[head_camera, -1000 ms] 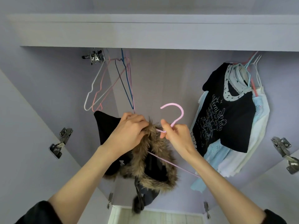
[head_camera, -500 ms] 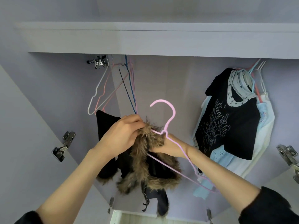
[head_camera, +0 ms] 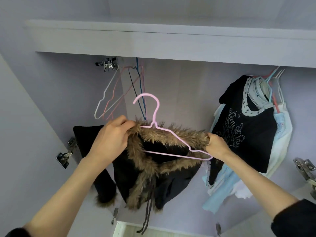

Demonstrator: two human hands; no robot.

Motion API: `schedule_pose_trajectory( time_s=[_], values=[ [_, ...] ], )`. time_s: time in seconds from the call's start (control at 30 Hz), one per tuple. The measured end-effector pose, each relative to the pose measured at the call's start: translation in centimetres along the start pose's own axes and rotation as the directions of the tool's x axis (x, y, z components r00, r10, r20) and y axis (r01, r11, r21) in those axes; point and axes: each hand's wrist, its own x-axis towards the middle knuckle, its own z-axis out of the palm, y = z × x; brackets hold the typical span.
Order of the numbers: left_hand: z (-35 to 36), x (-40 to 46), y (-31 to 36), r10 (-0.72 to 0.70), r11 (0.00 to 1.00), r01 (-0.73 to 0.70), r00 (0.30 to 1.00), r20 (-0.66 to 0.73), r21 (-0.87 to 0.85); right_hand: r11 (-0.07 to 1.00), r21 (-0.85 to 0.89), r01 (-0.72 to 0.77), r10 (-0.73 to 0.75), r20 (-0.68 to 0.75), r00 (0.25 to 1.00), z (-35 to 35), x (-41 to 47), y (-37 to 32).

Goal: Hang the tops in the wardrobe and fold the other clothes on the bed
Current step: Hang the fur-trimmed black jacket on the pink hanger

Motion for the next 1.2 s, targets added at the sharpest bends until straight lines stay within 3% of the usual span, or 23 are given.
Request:
schedule_pose_trajectory(
  time_s=[0.2,0.43,0.63,0.77,0.87,0.97,1.0,1.07,1.13,1.2],
  values=[
    [0.3,0.4,-0.1,-0.032,0.997,0.033,0.999,-0.02,0.076,0.995,0.028,-0.1,0.097,0.1,0.99,-0.2,-1.3,2.9],
    [1.5,0.0,0.6,-0.096,0.988,0.094,0.995,0.014,0.121,0.902,0.385,-0.194,0.166,0.104,0.981,-1.4,-2.7,3.7],
    [2.6,-0.1,1.2,-0.129,0.987,0.127,0.992,0.013,0.094,0.936,0.304,-0.177,0.159,0.083,0.984,-2.7,-3.4,2.2],
    [3.8,-0.3,2.2,-0.146,0.986,0.148,0.989,0.019,-0.078,0.976,0.21,-0.061,0.055,0.035,0.998,-2.1,-4.0,-0.8],
    [4.2,-0.4,2.3,-0.118,0.986,0.123,0.992,0.051,-0.11,0.986,0.148,0.07,-0.048,-0.145,0.988,-2.6,-4.5,-2.2],
    [4.2,-0.3,1.8,-0.114,0.99,0.119,0.991,0.076,-0.069,0.934,0.263,0.243,-0.141,-0.354,0.924,-3.6,-5.0,-3.0],
    [4.3,-0.3,1.8,-0.106,0.99,0.113,0.991,0.083,-0.083,0.913,0.271,0.304,-0.195,-0.365,0.91,-3.8,-5.2,-3.2],
    [4.4,-0.1,2.1,-0.124,0.973,0.133,0.99,0.061,-0.191,0.884,0.276,0.378,-0.312,-0.254,0.915,-3.6,-5.5,-3.4],
    [4.1,0.1,2.5,-0.195,0.935,0.186,0.981,0.001,-0.301,0.879,0.329,0.346,-0.333,-0.095,0.938,-3.5,-6.0,-3.4],
    [3.8,0.3,2.6,-0.244,0.914,0.218,0.969,-0.033,-0.342,0.889,0.314,0.335,-0.311,-0.123,0.942,-3.9,-5.8,-2.8]
  ],
)
